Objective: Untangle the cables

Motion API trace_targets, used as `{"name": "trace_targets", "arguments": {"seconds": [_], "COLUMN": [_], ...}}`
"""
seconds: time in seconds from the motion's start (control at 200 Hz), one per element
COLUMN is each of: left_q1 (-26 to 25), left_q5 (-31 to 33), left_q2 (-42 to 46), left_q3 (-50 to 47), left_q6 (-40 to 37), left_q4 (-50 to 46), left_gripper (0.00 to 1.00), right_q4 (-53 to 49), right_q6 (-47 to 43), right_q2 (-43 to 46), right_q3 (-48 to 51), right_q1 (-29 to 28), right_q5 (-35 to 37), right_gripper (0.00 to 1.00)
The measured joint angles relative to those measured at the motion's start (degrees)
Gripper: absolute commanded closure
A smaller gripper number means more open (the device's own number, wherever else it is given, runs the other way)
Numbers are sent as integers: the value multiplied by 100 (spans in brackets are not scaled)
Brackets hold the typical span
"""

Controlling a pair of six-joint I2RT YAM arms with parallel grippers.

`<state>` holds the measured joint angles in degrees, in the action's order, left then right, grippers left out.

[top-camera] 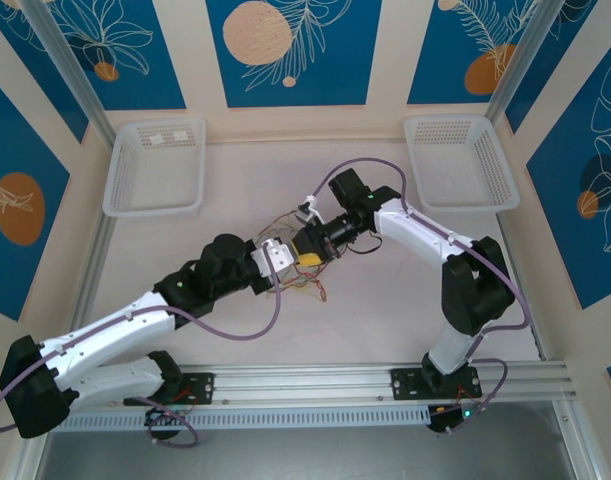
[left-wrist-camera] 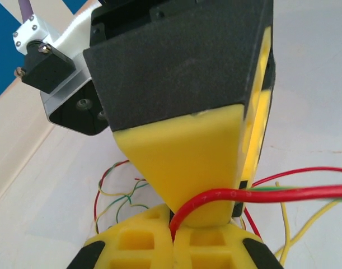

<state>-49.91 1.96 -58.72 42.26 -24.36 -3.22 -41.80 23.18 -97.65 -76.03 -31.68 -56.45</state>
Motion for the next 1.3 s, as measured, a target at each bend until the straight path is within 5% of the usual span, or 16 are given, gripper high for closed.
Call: {"name": "trace_targets", "arguments": {"seconds": [0.295,1.15,1.3], "left_q1": [-9,-103,-103], "left_q5": [133,116,144], "left_q2": [9,317,122], "left_q3": [-44,-463,-365], "left_q6": [-2,2,162], "left_q4": [-50,1029,1001], "left_gripper": [100,100,100], "right_q4": [59,1386,1309], "right_q6": [107,1375,1145], "right_q2": [-9,658,966], "right_q3": [-52,535,588], "right_q1": [11,1338,1257], "right_q5": [144,848,1650], "right_gripper": [100,100,95]}}
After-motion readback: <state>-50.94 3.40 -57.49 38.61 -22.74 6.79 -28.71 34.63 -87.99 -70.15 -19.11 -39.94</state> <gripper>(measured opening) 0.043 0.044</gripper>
